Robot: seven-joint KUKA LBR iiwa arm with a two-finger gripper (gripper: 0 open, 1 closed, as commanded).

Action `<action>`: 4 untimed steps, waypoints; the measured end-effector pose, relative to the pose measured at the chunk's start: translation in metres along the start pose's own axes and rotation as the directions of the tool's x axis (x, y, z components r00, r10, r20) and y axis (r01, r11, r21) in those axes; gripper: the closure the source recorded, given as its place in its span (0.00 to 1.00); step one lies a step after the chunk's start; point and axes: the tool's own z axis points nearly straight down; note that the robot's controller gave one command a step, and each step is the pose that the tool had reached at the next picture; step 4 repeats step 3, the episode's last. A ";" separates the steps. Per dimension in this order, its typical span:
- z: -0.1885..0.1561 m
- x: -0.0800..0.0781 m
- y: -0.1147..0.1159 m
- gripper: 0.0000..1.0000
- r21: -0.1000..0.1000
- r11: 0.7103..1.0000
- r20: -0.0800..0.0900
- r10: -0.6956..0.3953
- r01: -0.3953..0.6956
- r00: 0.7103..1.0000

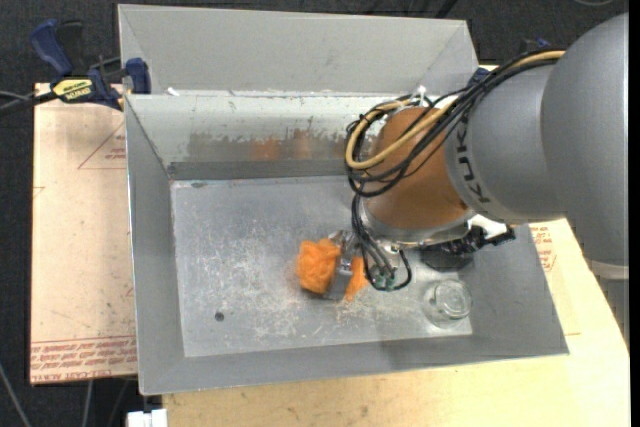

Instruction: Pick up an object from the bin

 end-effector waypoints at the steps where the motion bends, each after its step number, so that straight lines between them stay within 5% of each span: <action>1: -0.108 0.026 -0.010 1.00 -0.001 1.000 0.001 -0.004 0.004 1.000; 2: -0.108 0.026 -0.010 1.00 -0.001 1.000 0.001 -0.004 0.004 1.000; 3: -0.276 0.038 -0.005 1.00 -0.005 0.999 0.010 0.054 -0.054 0.998; 4: -0.276 0.038 -0.005 1.00 -0.005 0.999 0.010 0.054 -0.054 0.998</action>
Offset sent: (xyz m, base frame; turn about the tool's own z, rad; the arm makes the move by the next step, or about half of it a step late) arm 0.0000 0.0000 0.0000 0.0000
